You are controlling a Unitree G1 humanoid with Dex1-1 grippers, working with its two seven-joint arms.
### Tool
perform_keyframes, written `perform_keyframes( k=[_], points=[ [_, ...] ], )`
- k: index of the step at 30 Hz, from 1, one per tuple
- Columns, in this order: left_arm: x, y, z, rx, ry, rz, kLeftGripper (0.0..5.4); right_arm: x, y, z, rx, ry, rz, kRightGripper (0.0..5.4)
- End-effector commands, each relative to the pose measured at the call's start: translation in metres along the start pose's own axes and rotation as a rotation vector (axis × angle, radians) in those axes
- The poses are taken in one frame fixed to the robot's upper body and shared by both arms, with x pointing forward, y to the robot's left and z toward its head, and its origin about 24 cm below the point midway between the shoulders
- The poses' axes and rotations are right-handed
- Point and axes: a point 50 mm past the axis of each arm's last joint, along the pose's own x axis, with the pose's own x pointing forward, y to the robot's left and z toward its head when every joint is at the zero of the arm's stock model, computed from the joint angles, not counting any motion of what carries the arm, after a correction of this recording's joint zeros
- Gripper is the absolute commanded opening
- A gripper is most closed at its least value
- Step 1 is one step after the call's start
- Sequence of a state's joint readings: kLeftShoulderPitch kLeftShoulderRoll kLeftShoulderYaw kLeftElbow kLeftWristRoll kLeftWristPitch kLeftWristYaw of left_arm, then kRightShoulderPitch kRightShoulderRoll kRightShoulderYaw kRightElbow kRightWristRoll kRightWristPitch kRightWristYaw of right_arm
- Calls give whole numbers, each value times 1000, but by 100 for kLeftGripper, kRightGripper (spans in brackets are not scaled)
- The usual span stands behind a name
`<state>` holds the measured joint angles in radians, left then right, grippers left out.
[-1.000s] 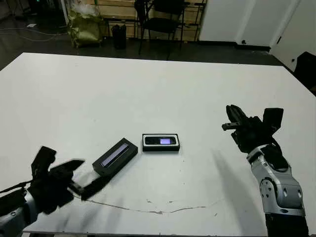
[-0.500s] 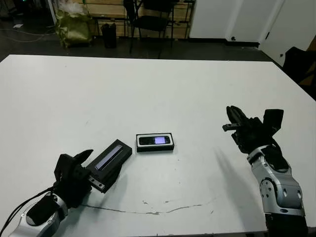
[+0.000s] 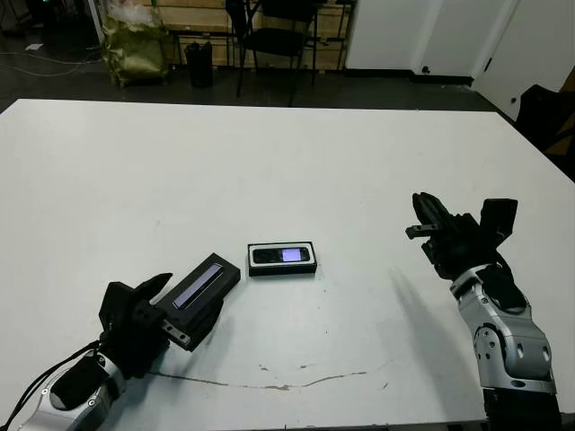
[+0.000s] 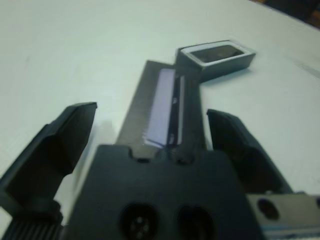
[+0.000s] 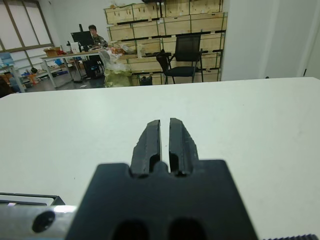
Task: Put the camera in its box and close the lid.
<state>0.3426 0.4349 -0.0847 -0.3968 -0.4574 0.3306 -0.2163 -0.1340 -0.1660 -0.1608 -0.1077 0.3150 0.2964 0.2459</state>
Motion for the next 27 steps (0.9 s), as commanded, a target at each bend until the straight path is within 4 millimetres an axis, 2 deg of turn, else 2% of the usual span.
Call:
perform_keyframes(
  k=[1, 4, 8, 14, 16, 21, 27],
  points=[
    [1, -11, -8, -85, 19, 16, 465, -1, -3, -4, -6, 11, -3, 0],
    [1, -11, -7, -153, 54, 19, 430, -1, -4, -5, -10, 16, -7, 0],
    [-1, -13, 0, -84, 90, 7, 364, -1, -3, -5, 1, 15, -10, 0],
    [-6, -17, 21, 57, 159, 7, 391, -1, -4, -6, 6, 7, 4, 0],
    [-7, -17, 32, 104, 210, -31, 383, 0, -4, -5, 4, 11, 3, 0],
    [-10, -16, 60, 265, 316, -57, 276, -1, -3, -4, -6, 24, -14, 0],
    [-11, -17, 67, 267, 361, -48, 136, -1, -2, -3, -7, 33, -22, 0]
  ],
)
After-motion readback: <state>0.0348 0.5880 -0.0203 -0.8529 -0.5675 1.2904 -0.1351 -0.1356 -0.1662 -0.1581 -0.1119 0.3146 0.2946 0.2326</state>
